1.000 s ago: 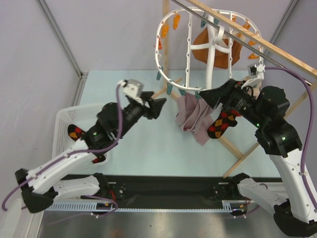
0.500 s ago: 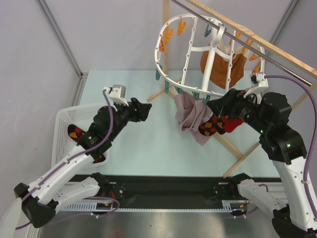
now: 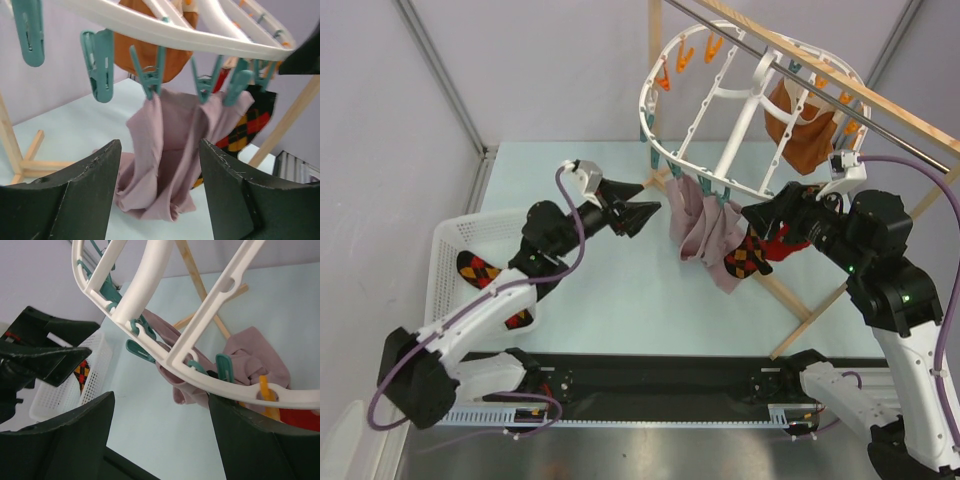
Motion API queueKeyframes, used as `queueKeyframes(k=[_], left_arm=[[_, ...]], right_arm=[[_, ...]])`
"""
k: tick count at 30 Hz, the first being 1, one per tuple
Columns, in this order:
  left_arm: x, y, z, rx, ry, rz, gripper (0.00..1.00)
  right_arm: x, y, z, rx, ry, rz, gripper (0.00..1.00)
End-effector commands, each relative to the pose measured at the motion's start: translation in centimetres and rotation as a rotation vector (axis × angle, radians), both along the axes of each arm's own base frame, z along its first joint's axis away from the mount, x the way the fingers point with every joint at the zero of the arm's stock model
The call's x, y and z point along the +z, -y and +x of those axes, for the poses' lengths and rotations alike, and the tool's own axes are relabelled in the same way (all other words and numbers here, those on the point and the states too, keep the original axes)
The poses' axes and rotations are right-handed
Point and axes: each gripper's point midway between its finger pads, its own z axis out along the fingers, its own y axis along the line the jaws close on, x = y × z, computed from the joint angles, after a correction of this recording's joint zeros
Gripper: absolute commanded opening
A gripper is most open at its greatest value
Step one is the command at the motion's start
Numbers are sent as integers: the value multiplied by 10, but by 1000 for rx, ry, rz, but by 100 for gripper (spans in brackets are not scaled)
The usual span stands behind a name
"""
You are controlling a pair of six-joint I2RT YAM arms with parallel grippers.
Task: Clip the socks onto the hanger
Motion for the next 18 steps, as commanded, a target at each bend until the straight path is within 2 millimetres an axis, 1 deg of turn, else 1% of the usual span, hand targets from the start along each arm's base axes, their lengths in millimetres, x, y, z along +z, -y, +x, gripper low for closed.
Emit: queueKeyframes(k=[1, 2, 3, 4, 7, 8, 9, 10, 11, 14, 16, 17, 18], left_arm=[[27, 7, 9, -114, 123, -43, 69], [25, 1, 17, -107, 134, -50, 68], [24, 0, 17, -133, 146, -48, 68], [21, -2, 28, -118, 155, -44, 68], [15, 0, 36, -151, 171, -9, 68], [15, 1, 44, -150, 173, -1, 69], [14, 4, 42, -182, 190, 13, 69], [22, 6, 42, -198, 209, 12, 70], [19, 7, 47, -208, 207, 19, 70], [25, 3, 55, -197, 248, 44, 72], [25, 5, 54, -244, 274, 60, 72], [32, 3, 57, -248, 293, 58, 72], [26, 5, 63, -264, 276, 63, 71]], right_arm=[[13, 2, 0, 4, 52, -6, 82], [15, 3, -1, 1, 57, -6, 82], [15, 3, -1, 4, 57, -10, 82], [16, 4, 0, 0, 63, -15, 82], [15, 6, 1, -5, 61, -20, 82], [14, 8, 3, -12, 61, -23, 83], [14, 8, 3, -11, 61, -22, 83], [14, 8, 4, -13, 60, -24, 83], [14, 10, 5, -16, 59, -25, 83], [15, 11, 6, -16, 63, -24, 83], [15, 10, 6, -12, 59, -23, 83], [16, 10, 5, -9, 61, -21, 83], [16, 10, 5, -8, 61, -19, 83]])
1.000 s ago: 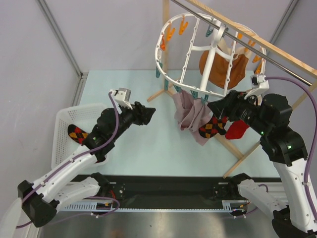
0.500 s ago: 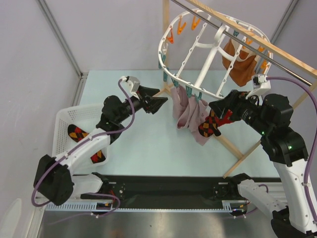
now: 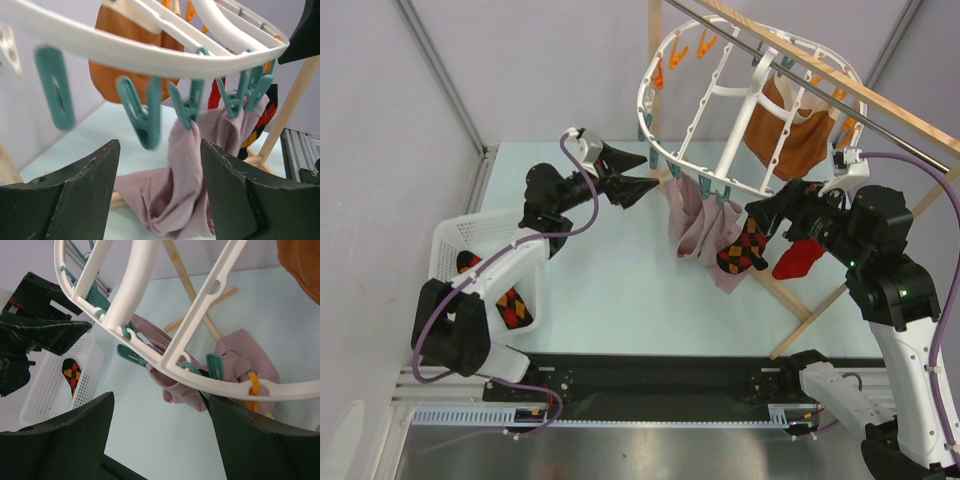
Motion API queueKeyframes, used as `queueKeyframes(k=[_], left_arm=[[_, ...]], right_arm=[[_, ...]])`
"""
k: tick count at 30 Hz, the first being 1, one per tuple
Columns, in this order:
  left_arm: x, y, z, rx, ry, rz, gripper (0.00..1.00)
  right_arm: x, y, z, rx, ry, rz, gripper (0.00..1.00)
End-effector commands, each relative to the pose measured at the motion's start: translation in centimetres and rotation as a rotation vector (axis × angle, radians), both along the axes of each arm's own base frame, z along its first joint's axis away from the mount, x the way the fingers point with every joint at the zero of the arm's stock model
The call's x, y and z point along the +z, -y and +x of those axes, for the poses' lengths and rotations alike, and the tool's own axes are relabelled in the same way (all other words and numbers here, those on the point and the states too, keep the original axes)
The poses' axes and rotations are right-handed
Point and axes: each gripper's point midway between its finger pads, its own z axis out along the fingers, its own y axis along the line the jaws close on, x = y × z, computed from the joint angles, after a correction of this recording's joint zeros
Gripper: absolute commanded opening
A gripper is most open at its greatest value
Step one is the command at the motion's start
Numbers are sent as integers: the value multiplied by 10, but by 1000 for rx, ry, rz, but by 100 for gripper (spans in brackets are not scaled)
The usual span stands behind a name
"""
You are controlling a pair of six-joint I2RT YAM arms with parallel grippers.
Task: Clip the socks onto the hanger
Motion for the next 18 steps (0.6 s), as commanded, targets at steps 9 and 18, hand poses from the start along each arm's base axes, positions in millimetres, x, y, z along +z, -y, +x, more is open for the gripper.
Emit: queueKeyframes(k=[9, 18], left_arm=[[20, 11, 11, -164, 122, 37, 66], [31, 12, -20, -293, 167, -45, 57]], right_arm=[[23, -1, -4, 25, 66, 5, 83], [24, -4, -6, 41, 61, 21, 83]])
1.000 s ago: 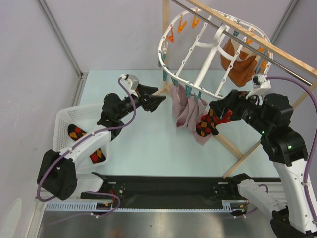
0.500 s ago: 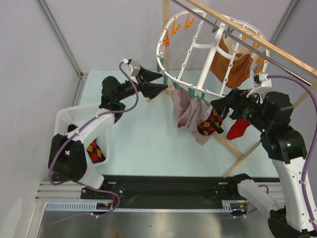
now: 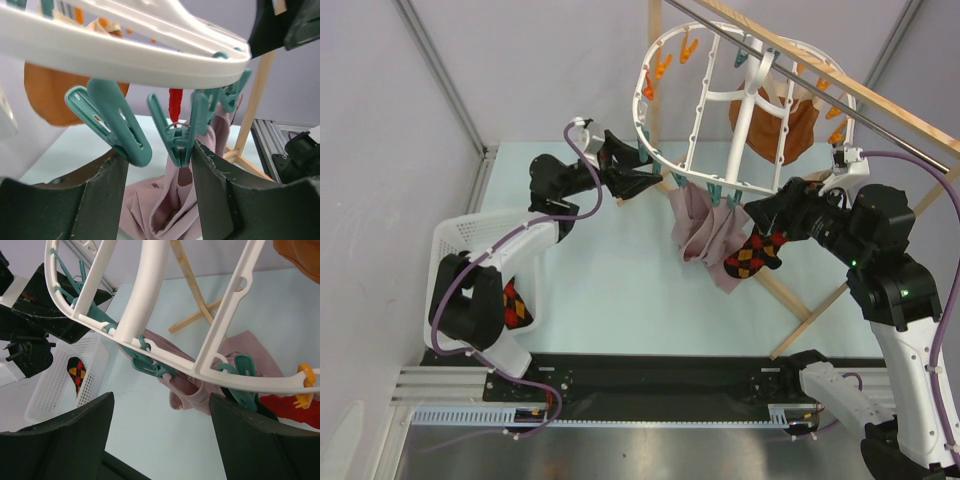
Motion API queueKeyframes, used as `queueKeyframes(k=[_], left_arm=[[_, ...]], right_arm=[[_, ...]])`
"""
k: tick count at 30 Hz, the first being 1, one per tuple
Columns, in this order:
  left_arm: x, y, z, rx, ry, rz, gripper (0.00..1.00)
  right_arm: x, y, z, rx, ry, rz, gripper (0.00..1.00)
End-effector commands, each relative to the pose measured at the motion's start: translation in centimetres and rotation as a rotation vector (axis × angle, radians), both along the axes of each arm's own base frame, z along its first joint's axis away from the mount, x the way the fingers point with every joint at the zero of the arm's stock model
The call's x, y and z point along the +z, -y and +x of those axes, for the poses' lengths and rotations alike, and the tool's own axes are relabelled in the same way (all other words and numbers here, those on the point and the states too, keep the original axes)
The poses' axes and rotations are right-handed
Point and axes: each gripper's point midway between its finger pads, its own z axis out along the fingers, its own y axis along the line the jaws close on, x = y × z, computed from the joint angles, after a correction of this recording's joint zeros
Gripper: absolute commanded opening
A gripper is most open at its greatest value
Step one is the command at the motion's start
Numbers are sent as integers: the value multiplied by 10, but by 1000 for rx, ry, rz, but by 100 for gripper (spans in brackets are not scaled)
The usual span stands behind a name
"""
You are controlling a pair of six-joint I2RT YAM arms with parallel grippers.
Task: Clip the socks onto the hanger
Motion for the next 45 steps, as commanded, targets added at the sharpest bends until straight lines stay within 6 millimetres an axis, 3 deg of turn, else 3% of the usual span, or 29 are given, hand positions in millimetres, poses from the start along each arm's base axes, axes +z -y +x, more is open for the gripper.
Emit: queueKeyframes(k=[1, 12, 19, 26, 32, 33, 34, 37, 38, 39, 45], left_arm=[[20, -1, -27, -93, 106, -44, 57], [15, 15, -44, -80, 78, -3, 46], [16, 19, -44, 48, 34, 10, 23], [34, 13, -50, 245, 11, 15, 9], [27, 16, -52, 432, -105, 77, 8], [19, 22, -59, 434, -131, 110, 7], [17, 18, -53, 507, -160, 110, 6], [7, 26, -64, 535, -210, 160, 1], [5, 20, -59, 605, -213, 163, 1], [4, 26, -68, 601, -209, 169, 0], [7, 20, -78, 716, -203, 165, 0]], right_arm=[[19, -2, -4, 20, 55, 13, 83], [23, -4, -9, 36, 60, 30, 83], [28, -11, -15, 73, 47, 71, 83], [32, -20, -26, 127, 13, 119, 83], [39, -33, -38, 204, -25, 188, 82], [42, -34, -40, 214, -24, 196, 82], [48, -37, -44, 235, -24, 216, 83], [62, -45, -54, 302, -20, 254, 83], [68, -48, -58, 322, -25, 280, 83], [71, -50, -61, 341, -29, 294, 83], [79, -69, -76, 479, -71, 374, 82]])
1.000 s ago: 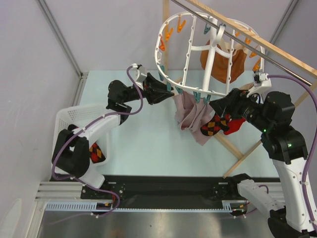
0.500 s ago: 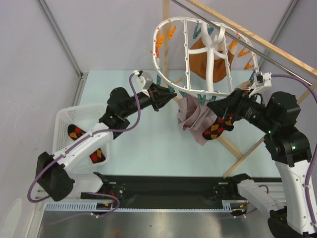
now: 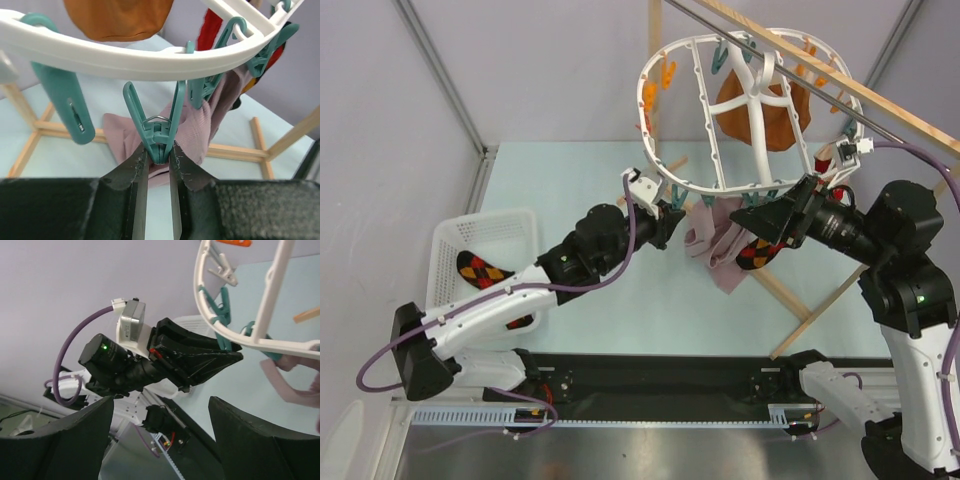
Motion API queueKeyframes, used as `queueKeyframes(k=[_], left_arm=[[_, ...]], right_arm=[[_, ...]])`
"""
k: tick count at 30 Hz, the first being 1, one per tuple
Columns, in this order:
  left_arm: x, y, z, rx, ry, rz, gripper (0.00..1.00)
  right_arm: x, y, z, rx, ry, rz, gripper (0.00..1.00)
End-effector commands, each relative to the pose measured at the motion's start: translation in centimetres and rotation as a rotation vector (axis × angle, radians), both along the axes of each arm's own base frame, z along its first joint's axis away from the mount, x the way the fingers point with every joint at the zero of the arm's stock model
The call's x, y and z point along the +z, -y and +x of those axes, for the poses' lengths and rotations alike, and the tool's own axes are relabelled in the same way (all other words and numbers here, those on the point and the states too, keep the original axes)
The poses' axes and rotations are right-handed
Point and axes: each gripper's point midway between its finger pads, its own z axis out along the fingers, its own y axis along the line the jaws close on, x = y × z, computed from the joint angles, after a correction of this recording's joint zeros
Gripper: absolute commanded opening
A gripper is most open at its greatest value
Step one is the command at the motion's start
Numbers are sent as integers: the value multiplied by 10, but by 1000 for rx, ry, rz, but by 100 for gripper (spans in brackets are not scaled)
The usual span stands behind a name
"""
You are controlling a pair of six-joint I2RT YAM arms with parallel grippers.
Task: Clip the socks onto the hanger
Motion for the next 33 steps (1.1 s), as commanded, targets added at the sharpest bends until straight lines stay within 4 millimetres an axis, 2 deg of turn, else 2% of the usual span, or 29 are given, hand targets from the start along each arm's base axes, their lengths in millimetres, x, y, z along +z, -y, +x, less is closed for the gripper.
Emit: queueKeyframes(k=[1, 5, 8, 9, 12, 14, 21, 23, 26, 33], left_arm=[[35, -25, 2, 158, 71, -23, 0], [43, -28, -7, 195, 97, -34, 0], [45, -27, -13, 224, 114, -34, 0], [46, -24, -16, 218, 117, -38, 0], [47, -23, -19, 239, 123, -40, 0], [49, -25, -19, 264, 130, -43, 0], [51, -23, -29, 261, 146, -74, 0], [49, -22, -30, 251, 146, -74, 0], [52, -20, -32, 229, 152, -76, 0], [61, -5, -52, 53, 242, -85, 30]], right_arm=[[18, -15, -17, 128, 6, 71, 82], [16, -24, -19, 167, -9, 70, 81], [11, -32, -11, 148, -36, 61, 77], [5, -44, -6, 144, -58, 42, 76], [-2, -64, -9, 108, -57, -38, 74], [-3, -72, -9, 69, -48, -80, 74], [-14, -73, 12, -192, -48, -120, 73], [-14, -78, 8, -195, -31, -131, 73], [-8, -70, 10, -239, -10, -121, 72], [-2, -49, 13, -292, 51, -135, 71]])
